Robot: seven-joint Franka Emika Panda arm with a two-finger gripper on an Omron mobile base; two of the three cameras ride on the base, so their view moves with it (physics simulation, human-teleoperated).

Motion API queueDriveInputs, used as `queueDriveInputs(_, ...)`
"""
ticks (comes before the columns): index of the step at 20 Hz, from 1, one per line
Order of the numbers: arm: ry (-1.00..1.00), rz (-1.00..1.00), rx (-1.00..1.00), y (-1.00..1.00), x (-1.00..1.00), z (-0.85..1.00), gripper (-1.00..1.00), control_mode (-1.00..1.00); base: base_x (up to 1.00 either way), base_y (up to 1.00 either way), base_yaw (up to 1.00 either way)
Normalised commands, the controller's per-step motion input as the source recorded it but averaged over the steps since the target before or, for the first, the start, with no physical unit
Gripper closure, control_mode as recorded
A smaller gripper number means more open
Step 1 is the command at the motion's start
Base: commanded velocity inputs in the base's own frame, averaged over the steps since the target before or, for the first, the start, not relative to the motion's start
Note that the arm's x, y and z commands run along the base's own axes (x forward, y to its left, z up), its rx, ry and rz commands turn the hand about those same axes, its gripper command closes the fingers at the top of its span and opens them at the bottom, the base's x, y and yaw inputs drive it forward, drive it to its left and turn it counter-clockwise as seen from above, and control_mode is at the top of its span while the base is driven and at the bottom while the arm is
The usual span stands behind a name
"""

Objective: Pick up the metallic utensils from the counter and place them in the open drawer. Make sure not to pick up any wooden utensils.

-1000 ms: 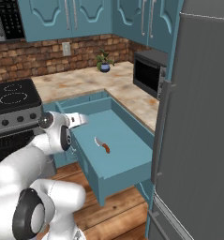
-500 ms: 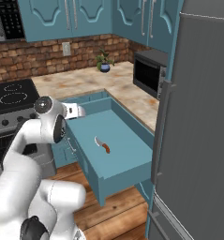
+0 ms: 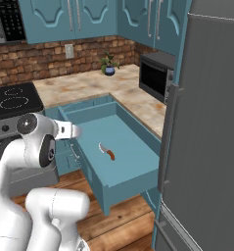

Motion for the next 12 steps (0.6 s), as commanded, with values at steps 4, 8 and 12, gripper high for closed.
queueDriveInputs(4, 0.00, -0.07, 0.00, 0.00, -0.56, 0.37, -1.00, -1.00, 0.00, 0.00, 0.00)
queueDriveInputs(8, 0.04, -0.05, 0.00, 0.00, -0.56, 0.55, -1.00, -1.00, 0.00, 0.00, 0.00)
queueDriveInputs(12, 0.00, -0.02, 0.00, -0.01, -0.60, 0.45, -1.00, -1.00, 0.00, 0.00, 0.00)
